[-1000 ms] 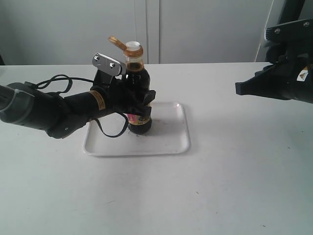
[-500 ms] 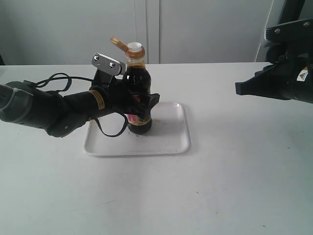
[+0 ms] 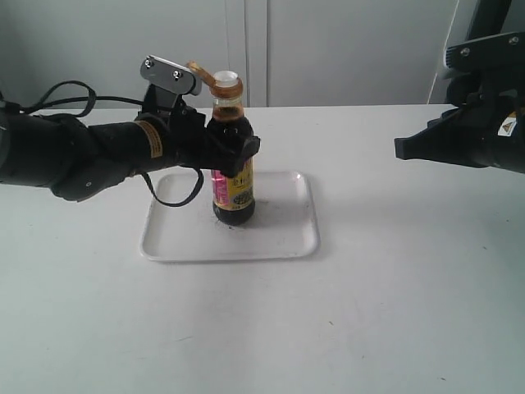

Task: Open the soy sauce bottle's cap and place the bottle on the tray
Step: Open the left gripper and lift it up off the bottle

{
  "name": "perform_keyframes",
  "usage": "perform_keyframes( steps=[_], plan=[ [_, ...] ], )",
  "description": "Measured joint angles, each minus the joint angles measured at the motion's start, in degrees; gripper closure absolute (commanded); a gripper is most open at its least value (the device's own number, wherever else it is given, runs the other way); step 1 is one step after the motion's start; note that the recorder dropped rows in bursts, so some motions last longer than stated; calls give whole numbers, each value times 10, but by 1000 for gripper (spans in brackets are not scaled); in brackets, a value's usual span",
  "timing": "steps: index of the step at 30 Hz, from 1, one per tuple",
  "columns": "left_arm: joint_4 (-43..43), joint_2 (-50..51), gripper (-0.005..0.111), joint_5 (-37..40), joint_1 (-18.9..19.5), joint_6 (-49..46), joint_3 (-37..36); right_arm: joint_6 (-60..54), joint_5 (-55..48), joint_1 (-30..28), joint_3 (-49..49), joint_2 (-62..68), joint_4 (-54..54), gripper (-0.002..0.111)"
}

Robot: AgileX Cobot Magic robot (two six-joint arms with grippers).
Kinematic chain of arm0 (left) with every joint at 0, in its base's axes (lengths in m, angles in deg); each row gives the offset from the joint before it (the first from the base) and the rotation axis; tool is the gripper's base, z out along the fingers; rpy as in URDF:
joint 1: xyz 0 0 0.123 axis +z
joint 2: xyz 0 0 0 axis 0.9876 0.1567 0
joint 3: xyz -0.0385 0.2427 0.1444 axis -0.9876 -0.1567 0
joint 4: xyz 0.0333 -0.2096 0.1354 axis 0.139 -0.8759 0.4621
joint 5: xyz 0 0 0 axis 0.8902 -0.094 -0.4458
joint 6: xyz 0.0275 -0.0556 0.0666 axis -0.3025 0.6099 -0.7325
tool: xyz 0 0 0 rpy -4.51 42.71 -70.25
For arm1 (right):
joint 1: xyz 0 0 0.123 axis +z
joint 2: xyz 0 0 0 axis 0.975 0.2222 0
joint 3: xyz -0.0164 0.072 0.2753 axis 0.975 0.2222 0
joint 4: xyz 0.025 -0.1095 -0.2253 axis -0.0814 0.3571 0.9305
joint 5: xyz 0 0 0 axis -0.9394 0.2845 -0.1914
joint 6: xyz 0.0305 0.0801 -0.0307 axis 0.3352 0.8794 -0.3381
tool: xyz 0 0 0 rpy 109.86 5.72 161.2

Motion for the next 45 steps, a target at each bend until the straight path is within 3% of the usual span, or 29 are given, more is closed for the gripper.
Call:
perform_keyframes(
  steps=[36,40,42,45],
  plan=[
    [27,-171,3,36,0,-6,0,0,0,0,0,0,0,108],
    [27,-200,21,77,0,-21,0,0,0,0,0,0,0,108],
    [27,-211,38,106,0,-28,0,0,0,0,0,0,0,108],
    [25,-224,77,139,0,-33,0,0,0,0,0,0,0,108]
  ],
)
